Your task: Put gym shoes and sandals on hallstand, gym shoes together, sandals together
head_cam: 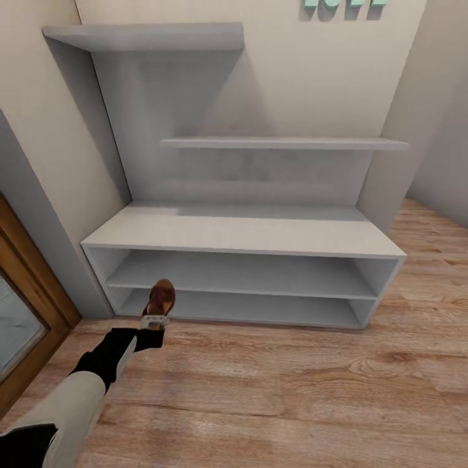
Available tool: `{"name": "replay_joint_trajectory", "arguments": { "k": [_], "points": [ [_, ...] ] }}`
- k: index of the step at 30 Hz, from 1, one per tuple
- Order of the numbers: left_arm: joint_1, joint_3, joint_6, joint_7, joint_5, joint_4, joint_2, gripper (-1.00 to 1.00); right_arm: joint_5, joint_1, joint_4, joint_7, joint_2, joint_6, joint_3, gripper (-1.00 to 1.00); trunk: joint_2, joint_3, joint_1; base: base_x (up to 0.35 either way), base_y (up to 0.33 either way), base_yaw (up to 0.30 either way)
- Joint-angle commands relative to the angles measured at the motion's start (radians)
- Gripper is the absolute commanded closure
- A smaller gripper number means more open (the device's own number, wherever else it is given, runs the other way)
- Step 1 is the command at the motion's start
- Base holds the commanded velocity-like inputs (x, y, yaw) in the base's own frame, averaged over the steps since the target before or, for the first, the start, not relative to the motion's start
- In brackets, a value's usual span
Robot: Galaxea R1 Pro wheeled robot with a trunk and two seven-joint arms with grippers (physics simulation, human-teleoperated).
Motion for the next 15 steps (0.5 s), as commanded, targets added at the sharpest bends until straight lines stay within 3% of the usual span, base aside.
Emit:
{"name": "replay_joint_trajectory", "arguments": {
  "k": [1,8,15],
  "points": [
    [0.000,0.007,0.007,-0.011,-0.014,-0.005,-0.001,1.00,0.002,-0.001,-0.002,0.008,0.001,0.002,-0.004,1.00,0.000,-0.001,0.000,0.000,0.000,0.000],
    [-0.001,0.002,0.023,-0.011,-0.015,-0.049,-0.035,1.00,0.006,-0.001,-0.006,0.008,0.002,0.003,-0.006,1.00,-0.014,-0.012,0.007,0.000,0.000,0.000],
    [-0.002,-0.044,0.059,-0.009,-0.016,-0.055,-0.051,1.00,0.007,-0.001,-0.007,0.008,0.002,0.002,-0.007,1.00,-0.063,-0.044,0.034,0.000,0.000,0.000]
  ]
}}
